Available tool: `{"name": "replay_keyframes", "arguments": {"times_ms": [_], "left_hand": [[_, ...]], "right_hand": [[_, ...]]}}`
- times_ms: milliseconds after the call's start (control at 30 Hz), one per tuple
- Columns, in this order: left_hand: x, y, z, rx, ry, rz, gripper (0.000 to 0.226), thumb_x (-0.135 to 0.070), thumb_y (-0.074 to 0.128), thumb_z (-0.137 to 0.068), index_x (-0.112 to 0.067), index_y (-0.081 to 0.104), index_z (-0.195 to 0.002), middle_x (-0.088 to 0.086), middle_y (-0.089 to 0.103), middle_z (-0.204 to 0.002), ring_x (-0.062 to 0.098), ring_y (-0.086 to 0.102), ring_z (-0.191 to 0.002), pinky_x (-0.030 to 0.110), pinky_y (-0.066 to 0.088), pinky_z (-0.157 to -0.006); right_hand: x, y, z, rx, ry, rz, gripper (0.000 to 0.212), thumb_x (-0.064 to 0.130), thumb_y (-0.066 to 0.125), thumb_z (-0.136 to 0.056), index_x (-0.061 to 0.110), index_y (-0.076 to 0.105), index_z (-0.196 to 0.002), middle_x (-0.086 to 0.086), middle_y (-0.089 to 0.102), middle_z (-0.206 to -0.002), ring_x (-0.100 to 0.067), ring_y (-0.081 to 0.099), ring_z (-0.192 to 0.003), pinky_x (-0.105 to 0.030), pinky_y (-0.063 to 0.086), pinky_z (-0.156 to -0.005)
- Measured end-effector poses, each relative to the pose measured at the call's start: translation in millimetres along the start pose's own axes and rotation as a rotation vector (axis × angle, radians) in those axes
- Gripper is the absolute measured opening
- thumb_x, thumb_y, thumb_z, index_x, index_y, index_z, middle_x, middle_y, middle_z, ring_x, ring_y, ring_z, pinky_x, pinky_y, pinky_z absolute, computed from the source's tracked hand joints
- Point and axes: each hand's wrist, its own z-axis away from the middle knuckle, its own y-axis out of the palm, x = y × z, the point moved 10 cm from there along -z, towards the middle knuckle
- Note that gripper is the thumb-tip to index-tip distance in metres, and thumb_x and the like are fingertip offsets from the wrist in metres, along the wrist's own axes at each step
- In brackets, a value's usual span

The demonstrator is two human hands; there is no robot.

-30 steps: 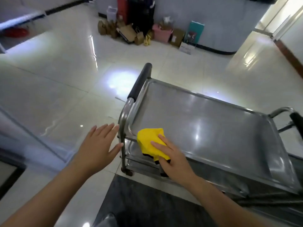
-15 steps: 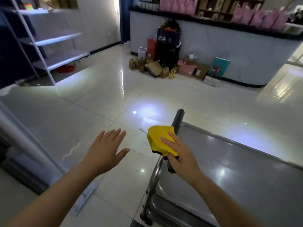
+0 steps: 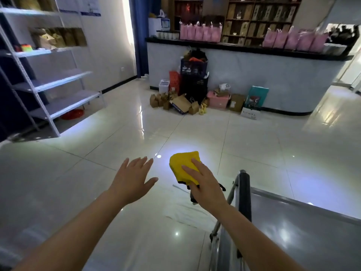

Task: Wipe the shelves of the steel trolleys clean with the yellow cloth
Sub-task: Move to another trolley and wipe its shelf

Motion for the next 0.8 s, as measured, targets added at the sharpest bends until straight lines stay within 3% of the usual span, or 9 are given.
{"name": "replay_keyframes", "arguments": {"times_ms": [133,400,533,700,800], "left_hand": [[27,19,-47,0.051,0.009,-0.027,0.069,-0.059,0.026,-0.096,-0.023,0.012,-0.153,0.000,0.019,-0.160,0.016,0.017,-0.146,0.042,0.006,-0.119],[37,47,-182,0.089,0.111,-0.049,0.069,-0.060,0.024,-0.096,-0.024,0.011,-0.154,0.000,0.016,-0.160,0.016,0.013,-0.147,0.041,0.002,-0.120],[19,49,-282,0.044,0.210,-0.035,0.070,-0.062,0.024,-0.095,-0.024,0.013,-0.154,-0.001,0.017,-0.160,0.016,0.014,-0.147,0.040,0.001,-0.119],[-27,51,-386,0.000,0.365,-0.023,0.093,-0.073,-0.008,-0.078,-0.024,0.019,-0.153,-0.001,0.024,-0.158,0.017,0.020,-0.146,0.038,0.002,-0.119],[-61,54,-439,0.013,0.448,0.040,0.083,-0.073,0.005,-0.087,-0.025,0.019,-0.152,-0.001,0.020,-0.159,0.017,0.018,-0.147,0.036,-0.002,-0.117]], "right_hand": [[-8,26,-38,-0.026,-0.026,0.066,0.050,0.004,0.057,-0.085,0.020,0.056,-0.132,-0.013,0.037,-0.148,-0.041,0.038,-0.132,-0.048,0.046,-0.095],[-95,52,-124,-0.044,-0.007,0.165,0.052,0.003,0.063,-0.080,0.021,0.059,-0.129,-0.016,0.043,-0.144,-0.044,0.043,-0.129,-0.052,0.052,-0.087],[-168,41,-179,-0.062,0.058,0.171,0.052,0.000,0.065,-0.077,0.018,0.062,-0.125,-0.019,0.048,-0.140,-0.046,0.047,-0.124,-0.054,0.053,-0.083],[-261,5,-229,-0.072,0.188,0.226,0.047,0.000,0.063,-0.079,0.017,0.063,-0.123,-0.019,0.047,-0.141,-0.046,0.044,-0.127,-0.054,0.048,-0.093],[-306,-20,-243,-0.091,0.252,0.254,0.047,0.001,0.063,-0.078,0.018,0.064,-0.122,-0.017,0.048,-0.141,-0.044,0.046,-0.126,-0.050,0.050,-0.089]]}}
